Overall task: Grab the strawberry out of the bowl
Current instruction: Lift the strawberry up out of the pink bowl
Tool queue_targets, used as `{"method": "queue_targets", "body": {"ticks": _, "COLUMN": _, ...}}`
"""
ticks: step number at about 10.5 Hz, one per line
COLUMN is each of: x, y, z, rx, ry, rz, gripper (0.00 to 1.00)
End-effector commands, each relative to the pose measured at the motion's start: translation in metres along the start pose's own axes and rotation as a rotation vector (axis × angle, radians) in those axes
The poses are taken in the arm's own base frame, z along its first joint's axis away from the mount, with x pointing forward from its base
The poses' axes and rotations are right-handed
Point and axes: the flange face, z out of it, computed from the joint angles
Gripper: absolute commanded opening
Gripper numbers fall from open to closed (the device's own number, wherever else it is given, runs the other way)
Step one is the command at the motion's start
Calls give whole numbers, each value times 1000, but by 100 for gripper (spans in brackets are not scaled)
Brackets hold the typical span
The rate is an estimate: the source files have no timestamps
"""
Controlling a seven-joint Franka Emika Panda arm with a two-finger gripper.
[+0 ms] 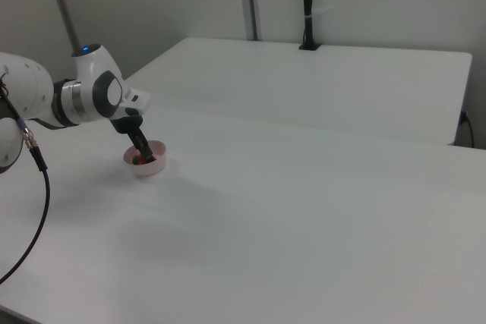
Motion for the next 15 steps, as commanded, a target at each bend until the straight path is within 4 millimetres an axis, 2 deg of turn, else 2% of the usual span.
{"method": "queue_targets", "body": {"ticks": 1, "x": 4, "y": -2, "z": -26, "rx": 28, "ry": 43, "rz": 1, "gripper": 27}}
{"method": "queue_targets", "body": {"ticks": 4, "x": 12, "y": 0, "z": -81, "rx": 67, "ry": 90, "rz": 5, "gripper": 27}}
{"method": "queue_targets", "body": {"ticks": 6, "x": 19, "y": 18, "z": -100, "rx": 27, "ry": 82, "rz": -59, "gripper": 27}}
{"method": "queue_targets", "body": {"ticks": 8, "x": 25, "y": 52, "z": -115, "rx": -56, "ry": 35, "rz": -203, "gripper": 27}}
{"method": "queue_targets", "body": {"ticks": 9, "x": 23, "y": 70, "z": -121, "rx": -113, "ry": -12, "rz": -293, "gripper": 28}}
{"method": "queue_targets", "body": {"ticks": 11, "x": 42, "y": 127, "z": -132, "rx": -189, "ry": -105, "rz": -455, "gripper": 28}}
{"method": "queue_targets", "body": {"ticks": 12, "x": 52, "y": 158, "z": -130, "rx": -225, "ry": -175, "rz": -527, "gripper": 28}}
{"method": "queue_targets", "body": {"ticks": 14, "x": 69, "y": 223, "z": -118, "rx": -251, "ry": -271, "rz": -564, "gripper": 28}}
{"method": "queue_targets", "body": {"ticks": 15, "x": 69, "y": 248, "z": -109, "rx": -251, "ry": -311, "rz": -609, "gripper": 28}}
